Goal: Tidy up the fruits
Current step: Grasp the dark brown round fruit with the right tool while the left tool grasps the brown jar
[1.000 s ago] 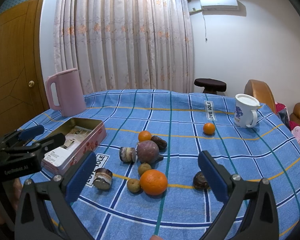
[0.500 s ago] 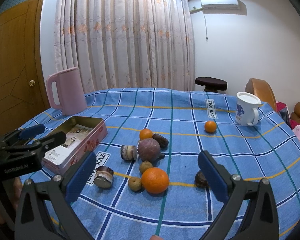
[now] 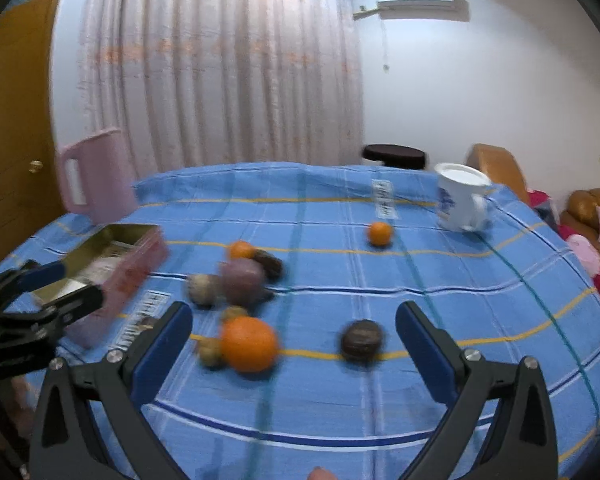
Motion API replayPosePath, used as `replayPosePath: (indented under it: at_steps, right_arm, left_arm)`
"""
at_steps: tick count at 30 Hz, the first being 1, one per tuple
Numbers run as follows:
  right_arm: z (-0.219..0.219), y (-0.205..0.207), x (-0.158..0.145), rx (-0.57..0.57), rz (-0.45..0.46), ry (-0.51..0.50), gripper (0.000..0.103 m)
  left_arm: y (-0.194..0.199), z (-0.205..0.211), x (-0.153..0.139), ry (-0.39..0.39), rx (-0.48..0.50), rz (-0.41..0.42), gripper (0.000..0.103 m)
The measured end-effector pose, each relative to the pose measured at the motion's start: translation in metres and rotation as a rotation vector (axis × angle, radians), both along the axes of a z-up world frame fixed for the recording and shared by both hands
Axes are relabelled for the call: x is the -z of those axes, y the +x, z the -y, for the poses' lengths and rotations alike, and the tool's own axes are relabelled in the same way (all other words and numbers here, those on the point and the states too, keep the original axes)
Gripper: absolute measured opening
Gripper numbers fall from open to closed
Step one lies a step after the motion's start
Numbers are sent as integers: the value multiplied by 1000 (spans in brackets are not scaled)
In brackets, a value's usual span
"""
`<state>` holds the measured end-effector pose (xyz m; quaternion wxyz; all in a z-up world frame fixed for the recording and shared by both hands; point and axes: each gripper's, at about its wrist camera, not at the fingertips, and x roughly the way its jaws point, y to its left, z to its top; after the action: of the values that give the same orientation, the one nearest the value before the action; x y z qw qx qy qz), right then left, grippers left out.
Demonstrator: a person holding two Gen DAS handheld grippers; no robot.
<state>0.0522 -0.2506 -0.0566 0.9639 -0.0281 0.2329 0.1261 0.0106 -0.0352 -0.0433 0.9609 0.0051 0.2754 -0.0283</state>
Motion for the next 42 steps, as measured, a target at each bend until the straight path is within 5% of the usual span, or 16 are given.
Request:
replayPosePath:
  at_steps: [8,12,20,25,28,29,42]
  right_arm:
    - [24,37,20,65,-108,-14,80]
    - [18,49,26,69,-150,-58,67]
    - [14,64,39,60,-236,-69,60]
    - [12,70,45,28,-281,-70,44]
    - [12,70,45,17,-287,-61,42]
    - [13,70,45,11,-287,-53,42]
    - [13,46,31,-55,-141,4,42]
  left_arm:
    - [9,21,15,15,61,-39,86]
    - [18,26,24,-15,118,-100,54]
    - [27,28,32,-18,115,-131,54]
    - [33,28,37,-11,111,-154,53]
    - [32,27,38,-11,112,-151,48]
    - [31,25,38,-22,112,-147,36]
    - [24,15,34,-85,128,-101,36]
